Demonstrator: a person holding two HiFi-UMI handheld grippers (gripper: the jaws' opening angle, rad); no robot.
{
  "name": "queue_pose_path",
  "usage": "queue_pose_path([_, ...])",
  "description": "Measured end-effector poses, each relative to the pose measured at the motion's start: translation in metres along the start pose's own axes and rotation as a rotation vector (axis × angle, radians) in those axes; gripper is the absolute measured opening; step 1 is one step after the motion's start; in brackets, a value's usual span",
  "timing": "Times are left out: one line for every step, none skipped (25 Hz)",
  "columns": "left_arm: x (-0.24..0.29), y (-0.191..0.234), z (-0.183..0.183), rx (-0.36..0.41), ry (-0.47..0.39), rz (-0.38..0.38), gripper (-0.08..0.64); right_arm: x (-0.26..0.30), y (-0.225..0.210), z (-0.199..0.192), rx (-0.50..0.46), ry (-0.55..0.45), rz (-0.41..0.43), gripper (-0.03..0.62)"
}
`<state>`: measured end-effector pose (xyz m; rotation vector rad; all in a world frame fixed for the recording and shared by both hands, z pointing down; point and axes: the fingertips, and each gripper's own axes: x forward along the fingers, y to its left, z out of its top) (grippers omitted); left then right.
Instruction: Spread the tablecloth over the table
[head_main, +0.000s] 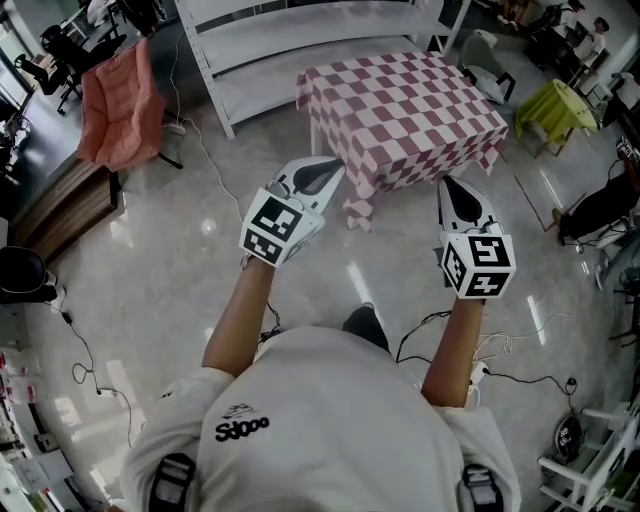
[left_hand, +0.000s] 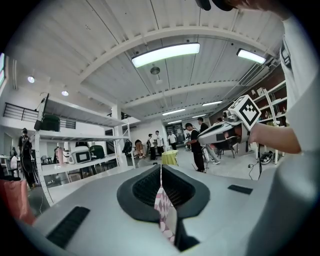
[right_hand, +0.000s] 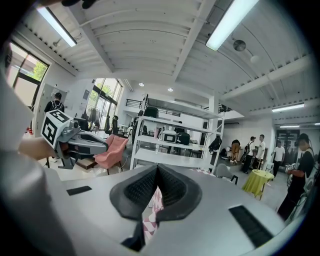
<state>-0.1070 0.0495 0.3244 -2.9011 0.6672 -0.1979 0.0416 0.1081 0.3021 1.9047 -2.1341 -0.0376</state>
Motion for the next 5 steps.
queue_pose_path([-0.0004,-0.0001,0.0003,0.0,0.001,-0.002,0.035,0.0,0.0007,0.0008,-0.002,0.0,0.0,0.023])
queue_pose_path([-0.0005,0.0001,0.0008,0.001,0.001,-0.003,0.035,0.0003,0.0013,0.0017,-0.002,0.001,0.002,0.023])
queue_pose_path([-0.0004,0.0004,0.0013,0.002,0.002,-0.005,0.035,0.001,0.0019,0.0025,-0.003,0.001,0.003,0.023])
queue_pose_path([-0.0003,0.0008,0.0018,0.004,0.002,-0.007,0.035,0.0017,0.0024,0.0033,-0.003,0.001,0.005,0.023])
queue_pose_path([-0.0001,0.0012,0.0023,0.005,0.002,-0.008,0.035,0.0025,0.0028,0.0041,-0.003,0.002,0.006,0.023])
